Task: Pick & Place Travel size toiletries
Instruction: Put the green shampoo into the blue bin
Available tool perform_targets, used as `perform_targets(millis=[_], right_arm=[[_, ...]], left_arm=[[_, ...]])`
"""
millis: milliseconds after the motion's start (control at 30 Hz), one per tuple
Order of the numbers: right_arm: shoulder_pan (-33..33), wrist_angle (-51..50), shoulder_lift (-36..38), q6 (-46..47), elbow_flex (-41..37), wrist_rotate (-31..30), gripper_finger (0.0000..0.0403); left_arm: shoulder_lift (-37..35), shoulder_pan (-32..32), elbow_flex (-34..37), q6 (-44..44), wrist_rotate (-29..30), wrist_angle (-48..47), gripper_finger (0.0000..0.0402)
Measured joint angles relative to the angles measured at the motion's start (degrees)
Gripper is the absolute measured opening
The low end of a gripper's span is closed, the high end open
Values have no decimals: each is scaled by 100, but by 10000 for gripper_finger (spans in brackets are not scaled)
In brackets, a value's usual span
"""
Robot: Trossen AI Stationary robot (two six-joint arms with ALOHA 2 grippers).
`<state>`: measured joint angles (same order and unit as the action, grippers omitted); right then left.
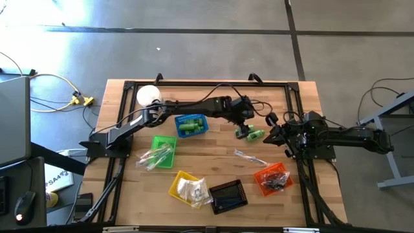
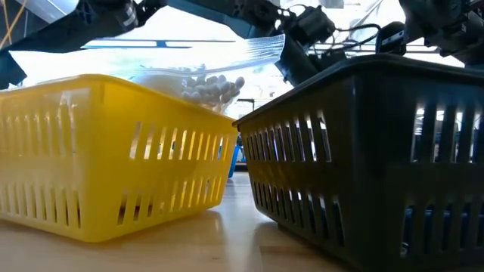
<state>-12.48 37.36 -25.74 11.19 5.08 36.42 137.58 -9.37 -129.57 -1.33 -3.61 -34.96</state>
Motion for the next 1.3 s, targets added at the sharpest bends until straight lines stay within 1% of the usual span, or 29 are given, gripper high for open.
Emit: perform_targets(millis=[133,200,267,367,433,500,600,700,967,1067,1167,1300], right_arm=[[-1,0,-2,14,0,-2,2],[1,5,0,-2,0,-5,2],[-1,2,-2,-9,0,-22,2],[-1,4,0,-21,0,-26,2],[-1,-20,-2,-5,-1,-34,2],[-1,-17,-4,-19,-2,-31,2],[-1,-37,-11,-2,-2,-44,2],[-1,-42,-2,-5,-2,-39,2],[-1,-26,0,-45,-2,1,2],[-1,-38,0,-45,-2,2,2],[0,-37,0,-47,-2,4,2],[-1,-44,0,-47,-2,4,2]], left_arm=[[168,-2,14,658,-156,-240,274],[296,29,-19,808,-262,2,274],[318,41,5,823,-369,-162,274],[485,86,-22,818,-343,26,274],[525,84,8,761,-326,-118,274],[626,83,-16,716,-230,31,274],[668,78,-6,607,-88,-36,274],[749,74,-18,575,-38,72,274],[883,31,5,589,-18,-38,274],[879,22,3,577,118,-84,273],[879,21,3,576,169,-48,260],[879,22,3,582,153,-63,211]])
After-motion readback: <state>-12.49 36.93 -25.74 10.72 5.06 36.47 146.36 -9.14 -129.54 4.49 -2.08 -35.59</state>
